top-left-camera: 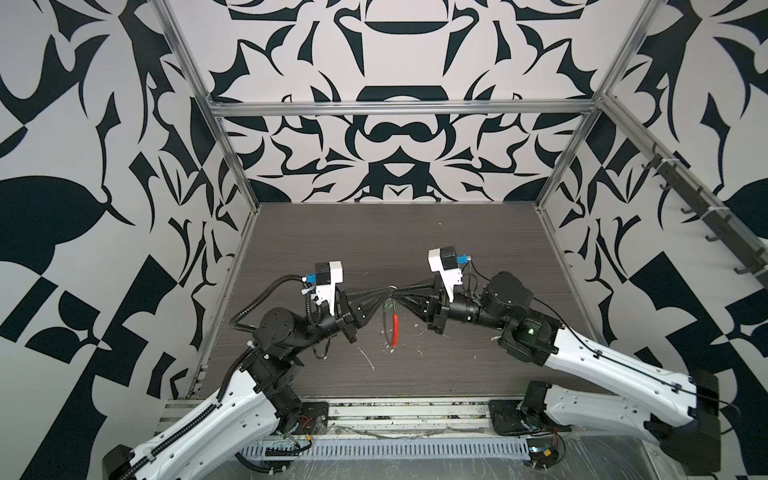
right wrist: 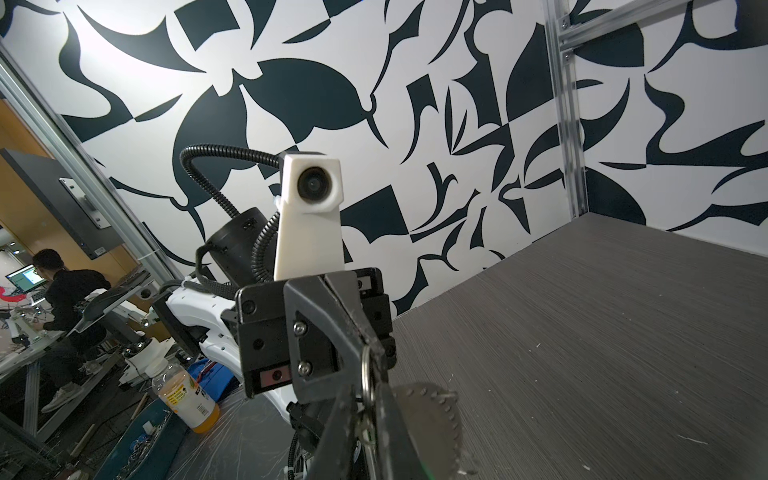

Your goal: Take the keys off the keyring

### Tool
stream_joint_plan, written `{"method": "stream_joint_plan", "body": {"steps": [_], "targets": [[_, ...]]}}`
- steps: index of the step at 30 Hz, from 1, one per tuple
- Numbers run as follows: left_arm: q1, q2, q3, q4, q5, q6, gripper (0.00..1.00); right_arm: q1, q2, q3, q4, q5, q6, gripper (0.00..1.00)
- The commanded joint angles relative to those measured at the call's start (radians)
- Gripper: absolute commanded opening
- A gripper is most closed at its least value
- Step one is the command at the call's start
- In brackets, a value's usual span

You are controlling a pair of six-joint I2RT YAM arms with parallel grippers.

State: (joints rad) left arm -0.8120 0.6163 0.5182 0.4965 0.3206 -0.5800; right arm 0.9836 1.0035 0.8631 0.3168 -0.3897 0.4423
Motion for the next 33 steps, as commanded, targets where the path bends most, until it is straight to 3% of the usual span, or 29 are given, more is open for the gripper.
{"method": "stream_joint_plan", "body": {"steps": [1,5,10,13,14,17,22,33], "targets": [[-0.003,-0.009,-0.007,0.035,-0.006,-0.009,0.0,0.008,-0.025,0.044,0.046,0.017,-0.003,0.13],[-0.003,-0.008,-0.007,0.034,-0.008,-0.009,0.0,0.007,-0.029,0.038,0.054,0.028,0.007,0.12],[-0.003,-0.007,-0.004,0.028,-0.006,-0.012,0.0,0.008,-0.032,0.037,0.055,0.034,0.015,0.0],[-0.003,-0.011,0.002,0.002,-0.01,-0.018,0.0,0.007,-0.042,0.05,0.011,0.043,0.012,0.0],[-0.003,-0.017,0.006,-0.015,-0.013,-0.018,0.05,0.006,-0.046,0.059,-0.013,0.043,0.007,0.0],[-0.002,-0.043,0.013,-0.075,-0.014,-0.017,0.22,0.006,-0.05,0.116,-0.138,0.029,-0.019,0.0],[-0.003,-0.083,0.034,-0.189,-0.02,0.01,0.36,0.003,-0.007,0.273,-0.46,-0.02,-0.12,0.0],[-0.003,-0.08,0.098,-0.289,0.09,0.063,0.41,-0.002,0.075,0.469,-0.802,-0.118,-0.263,0.0]]}}
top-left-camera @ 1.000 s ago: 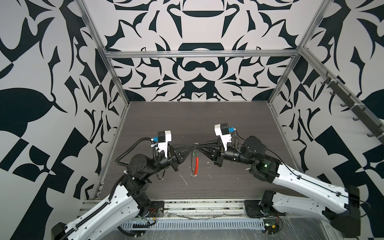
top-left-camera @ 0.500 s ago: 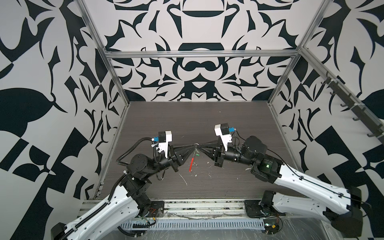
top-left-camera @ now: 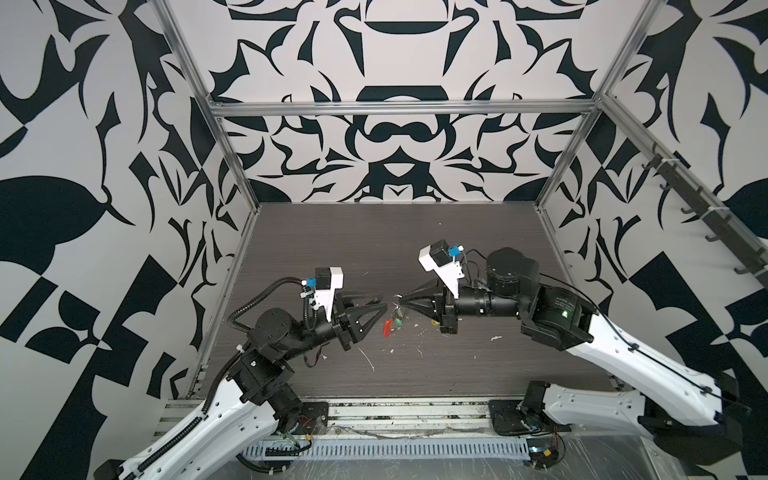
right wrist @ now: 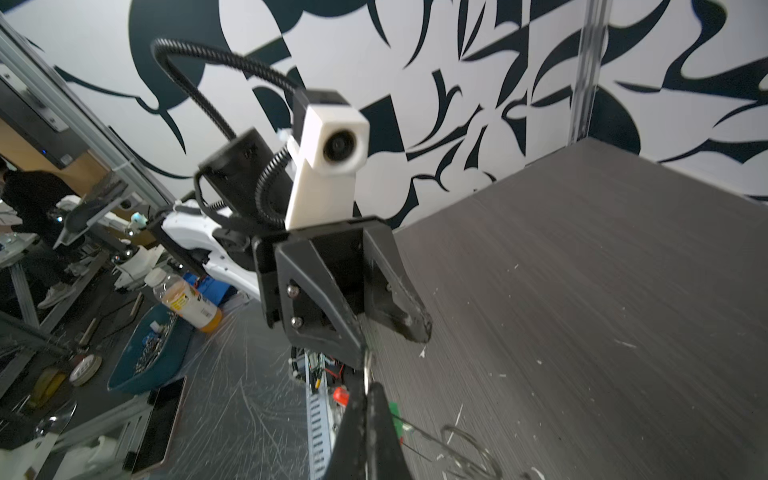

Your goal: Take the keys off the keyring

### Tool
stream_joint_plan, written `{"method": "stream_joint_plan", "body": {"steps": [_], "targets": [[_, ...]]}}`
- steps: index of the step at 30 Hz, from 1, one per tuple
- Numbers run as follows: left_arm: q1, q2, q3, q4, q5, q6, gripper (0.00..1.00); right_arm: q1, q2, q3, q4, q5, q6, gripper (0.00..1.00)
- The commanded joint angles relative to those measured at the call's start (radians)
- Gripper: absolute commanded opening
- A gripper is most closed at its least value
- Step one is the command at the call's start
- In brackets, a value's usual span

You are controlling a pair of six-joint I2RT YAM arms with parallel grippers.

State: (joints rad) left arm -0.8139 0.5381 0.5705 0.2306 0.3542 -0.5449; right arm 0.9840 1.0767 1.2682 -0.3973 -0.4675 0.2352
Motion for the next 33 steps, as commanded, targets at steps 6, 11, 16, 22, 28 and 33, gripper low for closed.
{"method": "stream_joint_plan", "body": {"steps": [6,11,16,22,28,33], "targets": [[-0.001,0.018,0.077,-0.051,0.097,0.036,0.4,-0.001,0.009,0.099,-0.146,-0.043,-0.074,0.0],[-0.001,0.036,0.094,-0.059,0.124,0.042,0.39,-0.001,0.005,0.106,-0.169,-0.033,-0.082,0.0],[-0.001,0.089,0.131,-0.09,0.16,0.043,0.38,-0.001,0.017,0.126,-0.197,-0.03,-0.086,0.0],[-0.001,0.152,0.174,-0.13,0.198,0.06,0.27,-0.001,0.051,0.175,-0.262,-0.028,-0.101,0.0],[-0.001,0.169,0.185,-0.146,0.243,0.068,0.27,-0.001,0.083,0.223,-0.328,-0.019,-0.115,0.0],[-0.001,0.174,0.185,-0.146,0.258,0.069,0.16,-0.001,0.098,0.241,-0.342,-0.017,-0.117,0.0]]}}
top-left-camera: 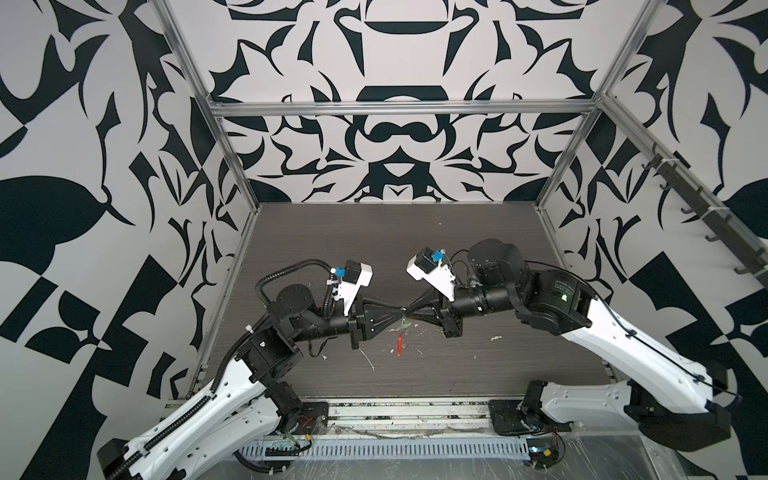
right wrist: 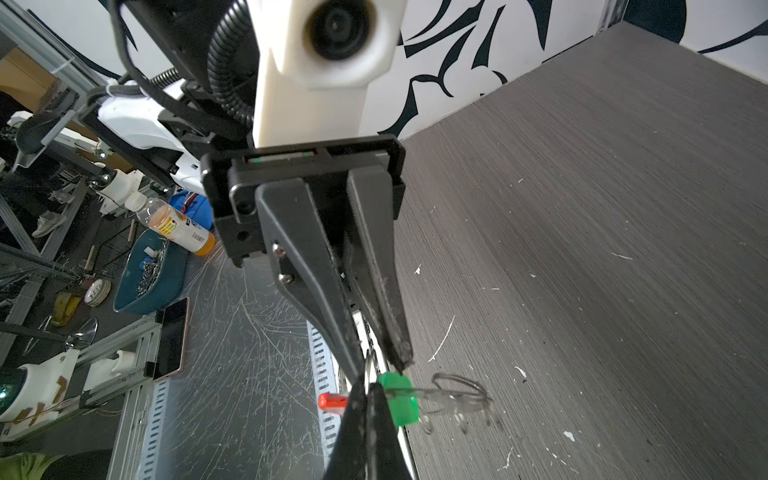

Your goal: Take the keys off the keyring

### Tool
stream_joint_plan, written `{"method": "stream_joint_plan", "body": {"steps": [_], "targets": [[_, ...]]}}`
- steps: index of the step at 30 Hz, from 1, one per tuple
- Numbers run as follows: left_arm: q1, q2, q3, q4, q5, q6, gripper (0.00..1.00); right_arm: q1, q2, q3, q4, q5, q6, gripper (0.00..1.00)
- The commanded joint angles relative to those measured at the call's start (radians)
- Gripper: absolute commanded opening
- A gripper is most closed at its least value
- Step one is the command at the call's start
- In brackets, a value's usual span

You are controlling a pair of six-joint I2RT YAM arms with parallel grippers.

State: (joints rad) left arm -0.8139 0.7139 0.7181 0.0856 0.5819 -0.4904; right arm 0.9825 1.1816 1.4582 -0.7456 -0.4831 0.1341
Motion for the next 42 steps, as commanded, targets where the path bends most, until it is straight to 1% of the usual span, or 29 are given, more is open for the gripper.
{"method": "stream_joint_plan", "body": {"steps": [1,3,7,9,12,15,17,18,20,21,22,24,26,29,32,37,42], "targets": [[-0.001,-0.001,0.037,-0.002,0.029,0.015,0.14,0.001,-0.005,0.053,0.006,-0.001,-0.016,0.0],[-0.001,-0.003,0.038,-0.005,0.02,0.02,0.12,0.001,0.002,0.058,0.002,-0.002,-0.015,0.0],[-0.001,-0.006,0.054,-0.04,-0.002,0.041,0.14,0.001,0.029,0.085,-0.033,-0.008,-0.025,0.0],[-0.001,-0.01,0.064,-0.063,-0.011,0.057,0.1,0.001,0.043,0.105,-0.059,-0.001,-0.031,0.0],[-0.004,-0.013,0.062,-0.07,-0.02,0.062,0.01,0.001,0.052,0.113,-0.065,0.003,-0.028,0.0],[-0.008,-0.022,0.041,-0.027,-0.04,0.045,0.0,0.001,0.042,0.087,-0.006,-0.008,0.001,0.0],[-0.01,-0.034,0.012,0.03,-0.059,0.02,0.0,0.001,0.017,0.046,0.069,-0.006,0.029,0.0],[-0.01,-0.041,-0.001,0.058,-0.067,0.008,0.0,0.001,0.002,0.023,0.107,-0.007,0.039,0.03],[-0.01,-0.055,-0.028,0.114,-0.088,-0.013,0.0,0.001,-0.039,-0.042,0.215,-0.007,0.072,0.16],[-0.011,-0.062,-0.037,0.135,-0.099,-0.019,0.0,0.001,-0.059,-0.069,0.263,0.001,0.088,0.19],[-0.011,-0.071,-0.05,0.156,-0.114,-0.028,0.0,0.0,-0.087,-0.109,0.322,0.017,0.102,0.24],[-0.011,-0.087,-0.071,0.197,-0.141,-0.045,0.0,0.002,-0.145,-0.179,0.44,0.06,0.131,0.3],[-0.011,-0.102,-0.093,0.23,-0.172,-0.059,0.0,0.005,-0.215,-0.288,0.59,0.132,0.173,0.33],[-0.011,-0.124,-0.115,0.256,-0.215,-0.069,0.0,0.005,-0.289,-0.423,0.786,0.209,0.234,0.37],[-0.012,-0.137,-0.137,0.292,-0.235,-0.086,0.0,0.006,-0.306,-0.503,0.905,0.244,0.285,0.37],[-0.012,-0.133,-0.152,0.327,-0.241,-0.1,0.0,0.007,-0.263,-0.532,0.993,0.223,0.336,0.37],[-0.011,-0.145,-0.163,0.335,-0.248,-0.101,0.0,0.019,-0.239,-0.54,1.044,0.208,0.352,0.38]]}}
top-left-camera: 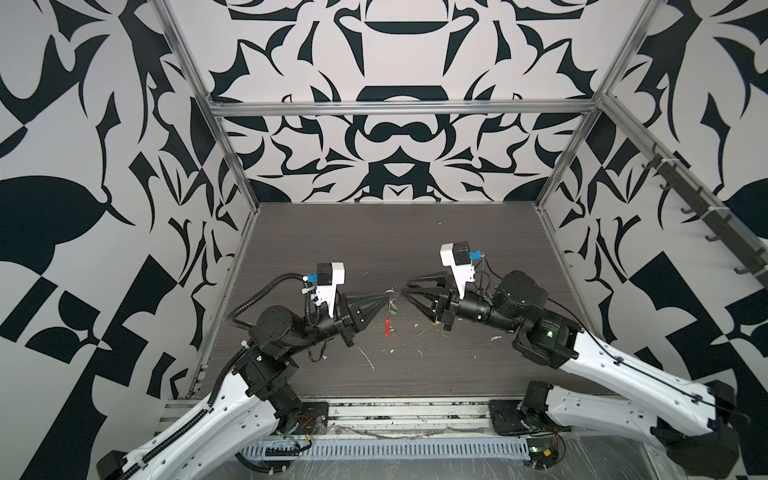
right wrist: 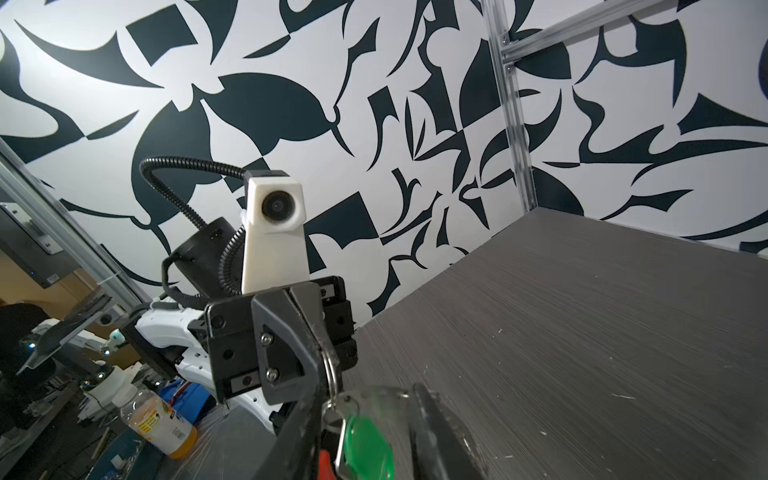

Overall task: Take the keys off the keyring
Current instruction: 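Raise the disc again with both grippers, working the green-tag key on the ring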

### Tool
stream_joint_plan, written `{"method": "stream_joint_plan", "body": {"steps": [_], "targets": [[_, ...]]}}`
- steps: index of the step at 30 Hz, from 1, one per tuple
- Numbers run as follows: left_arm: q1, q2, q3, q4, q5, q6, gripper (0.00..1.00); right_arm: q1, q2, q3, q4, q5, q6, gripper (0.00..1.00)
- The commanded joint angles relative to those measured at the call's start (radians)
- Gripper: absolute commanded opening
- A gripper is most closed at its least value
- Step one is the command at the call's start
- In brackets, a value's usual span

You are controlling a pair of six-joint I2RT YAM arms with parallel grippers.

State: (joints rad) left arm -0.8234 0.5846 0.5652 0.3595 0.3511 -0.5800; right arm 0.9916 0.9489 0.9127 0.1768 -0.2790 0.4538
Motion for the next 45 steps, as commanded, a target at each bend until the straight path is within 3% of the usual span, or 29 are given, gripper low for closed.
{"method": "stream_joint_plan", "body": {"steps": [1,13,25,33,39,45], "targets": [[-0.003,-0.018,-0.011,0.062,-0.019,-0.012,0.0,0.012,0.0,0.007,0.123,0.004,0.036,0.38],[-0.002,-0.037,-0.023,0.065,-0.044,-0.01,0.0,0.043,0.058,-0.006,0.196,0.0,0.094,0.35],[-0.002,-0.042,-0.024,0.058,-0.054,-0.006,0.0,0.056,0.069,0.0,0.188,0.018,0.092,0.18],[-0.002,-0.069,-0.022,0.037,-0.067,0.011,0.0,0.056,0.044,-0.013,0.153,0.038,0.068,0.33],[-0.002,-0.088,-0.02,0.021,-0.076,0.021,0.0,0.066,0.031,-0.028,0.084,-0.023,-0.026,0.41],[-0.003,-0.094,-0.019,0.023,-0.075,0.023,0.0,0.106,0.024,-0.048,0.043,0.03,-0.094,0.44]]}}
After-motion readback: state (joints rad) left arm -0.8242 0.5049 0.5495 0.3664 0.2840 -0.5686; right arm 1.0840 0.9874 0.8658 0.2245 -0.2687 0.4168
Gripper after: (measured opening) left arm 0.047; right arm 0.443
